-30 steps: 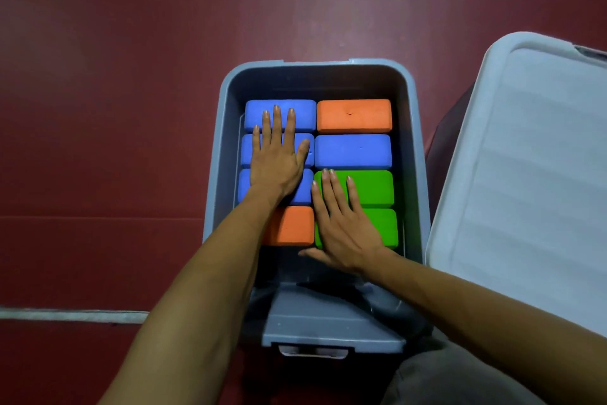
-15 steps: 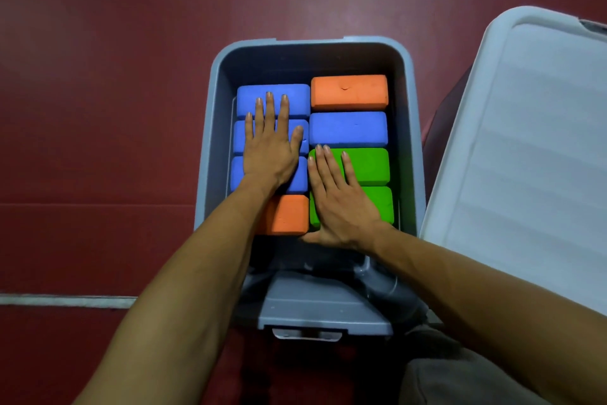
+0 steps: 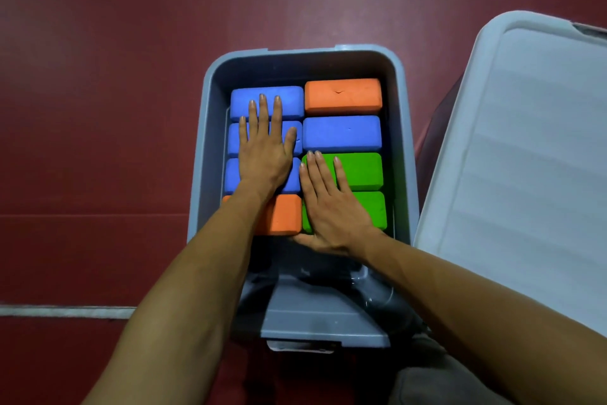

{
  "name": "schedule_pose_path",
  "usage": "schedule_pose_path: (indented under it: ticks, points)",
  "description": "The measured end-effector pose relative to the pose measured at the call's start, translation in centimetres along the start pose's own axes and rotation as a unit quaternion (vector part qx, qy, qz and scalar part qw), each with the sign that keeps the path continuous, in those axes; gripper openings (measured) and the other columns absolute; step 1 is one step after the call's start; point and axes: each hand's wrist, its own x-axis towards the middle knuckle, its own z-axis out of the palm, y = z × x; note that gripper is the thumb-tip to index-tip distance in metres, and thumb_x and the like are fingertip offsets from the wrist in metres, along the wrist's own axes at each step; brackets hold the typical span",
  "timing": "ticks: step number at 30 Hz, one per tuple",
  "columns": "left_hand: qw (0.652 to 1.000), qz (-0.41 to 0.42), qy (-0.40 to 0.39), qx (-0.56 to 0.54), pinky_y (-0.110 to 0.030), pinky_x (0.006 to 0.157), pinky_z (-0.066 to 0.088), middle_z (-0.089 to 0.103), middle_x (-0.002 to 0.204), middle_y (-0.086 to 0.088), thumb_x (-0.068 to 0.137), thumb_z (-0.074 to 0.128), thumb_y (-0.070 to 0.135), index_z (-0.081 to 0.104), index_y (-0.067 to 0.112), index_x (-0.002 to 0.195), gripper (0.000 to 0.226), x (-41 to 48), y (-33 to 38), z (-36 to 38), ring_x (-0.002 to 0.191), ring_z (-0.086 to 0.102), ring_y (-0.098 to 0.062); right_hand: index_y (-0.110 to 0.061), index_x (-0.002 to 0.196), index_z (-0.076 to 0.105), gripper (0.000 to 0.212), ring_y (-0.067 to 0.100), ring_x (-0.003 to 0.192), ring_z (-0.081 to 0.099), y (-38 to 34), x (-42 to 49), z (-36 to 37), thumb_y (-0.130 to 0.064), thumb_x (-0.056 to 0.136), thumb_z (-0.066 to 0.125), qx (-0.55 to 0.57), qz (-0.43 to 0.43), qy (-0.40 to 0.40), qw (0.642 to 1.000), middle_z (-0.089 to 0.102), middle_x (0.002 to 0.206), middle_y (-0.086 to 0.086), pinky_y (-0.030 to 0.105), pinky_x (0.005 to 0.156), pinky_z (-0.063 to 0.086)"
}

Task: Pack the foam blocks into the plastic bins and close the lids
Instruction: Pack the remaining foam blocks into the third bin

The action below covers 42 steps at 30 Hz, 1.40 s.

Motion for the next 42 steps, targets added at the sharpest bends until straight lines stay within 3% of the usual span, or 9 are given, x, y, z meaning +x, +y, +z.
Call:
schedule_pose_path:
  ticks: [6, 10, 17, 23, 27, 32, 36, 42]
  points:
    - [1.0, -0.011, 0.008, -0.005, -0.048, 0.124, 0.011, 0.001, 0.168, -0.004, 0.105, 0.016, 0.053, 0.0, 0.025, 0.16, 0.064, -0.1, 0.1, -0.1, 0.154, -0.003, -0.022, 0.009, 0.155, 0.001, 0.127, 0.043, 0.151, -0.014, 0.1, 0.1, 0.4, -0.09, 0.079, 0.026, -0.002, 0.0, 0.002, 1.0, -0.008, 0.161, 0.032, 0.063, 0.118, 0.004]
    - [1.0, -0.011, 0.013, -0.006, -0.047, 0.124, 0.011, 0.002, 0.168, -0.002, 0.104, 0.019, 0.052, 0.002, 0.026, 0.16, 0.064, 0.1, 0.1, 0.0, 0.154, -0.002, -0.021, -0.001, 0.158, 0.001, 0.128, 0.044, 0.15, -0.015, 0.1, 0.3, 0.3, -0.097, 0.075, 0.018, 0.013, 0.001, 0.0, 1.0, -0.01, 0.161, 0.031, 0.065, 0.117, 0.003]
    - [1.0, -0.003, 0.016, -0.002, -0.047, 0.123, 0.014, 0.002, 0.168, -0.003, 0.105, 0.02, 0.051, 0.002, 0.025, 0.16, 0.064, 0.2, -0.2, 0.0, 0.154, -0.001, -0.023, -0.011, 0.161, 0.004, 0.088, 0.052, 0.149, -0.001, -0.6, -0.1, 1.1, -0.072, 0.099, 0.019, -0.025, -0.085, 0.035, 0.995, -0.002, 0.164, 0.026, 0.072, 0.112, 0.009]
    - [1.0, 0.01, 0.003, -0.008, -0.048, 0.124, 0.011, -0.001, 0.168, -0.004, 0.105, 0.019, 0.052, 0.0, 0.025, 0.16, 0.064, 0.3, -0.5, -0.1, 0.154, -0.004, -0.023, -0.013, 0.161, 0.006, 0.079, 0.057, 0.147, 0.002, -0.9, 0.2, 2.0, -0.065, 0.103, 0.019, -0.046, -0.093, 0.045, 0.994, 0.007, 0.162, 0.03, 0.074, 0.109, 0.01]
    - [0.997, 0.027, -0.071, -0.027, -0.049, 0.124, 0.0, -0.009, 0.167, -0.003, 0.104, 0.019, 0.056, -0.005, 0.027, 0.16, 0.068, 1.1, -1.1, -0.8, 0.154, -0.011, -0.024, -0.012, 0.16, 0.013, 0.079, 0.06, 0.145, 0.004, -1.1, 0.7, 2.4, -0.065, 0.102, 0.023, -0.065, -0.081, 0.044, 0.994, 0.008, 0.16, 0.034, 0.074, 0.11, 0.011]
    - [0.988, 0.002, -0.155, 0.012, -0.054, 0.121, -0.008, -0.019, 0.165, -0.004, 0.102, 0.016, 0.061, -0.015, 0.025, 0.158, 0.073, 1.1, -0.5, -2.8, 0.152, -0.017, -0.026, -0.016, 0.159, 0.022, 0.079, 0.052, 0.149, -0.003, -2.0, 0.2, 2.1, -0.065, 0.098, 0.032, -0.049, -0.044, -0.004, 0.998, 0.003, 0.163, 0.029, 0.066, 0.117, 0.009]
    - [0.978, -0.018, -0.206, -0.008, -0.054, 0.121, -0.008, -0.019, 0.165, -0.003, 0.104, 0.014, 0.057, -0.014, 0.02, 0.158, 0.072, -0.3, 1.0, -5.0, 0.152, -0.016, -0.025, -0.015, 0.151, 0.04, 0.08, 0.044, 0.152, 0.001, -1.4, 0.4, -0.2, -0.067, 0.094, 0.018, -0.057, -0.048, -0.076, 0.994, 0.014, 0.163, 0.025, 0.062, 0.12, 0.007]
    - [0.973, 0.04, -0.229, 0.013, -0.053, 0.122, -0.003, -0.014, 0.166, 0.001, 0.102, 0.014, 0.06, -0.007, 0.022, 0.16, 0.072, -3.4, 1.9, -9.3, 0.153, -0.011, -0.025, -0.003, 0.159, 0.01, 0.086, 0.037, 0.153, -0.004, -0.6, -0.8, -5.1, -0.06, 0.099, 0.034, -0.09, 0.007, -0.062, 0.994, -0.001, 0.165, 0.024, 0.056, 0.123, 0.001]
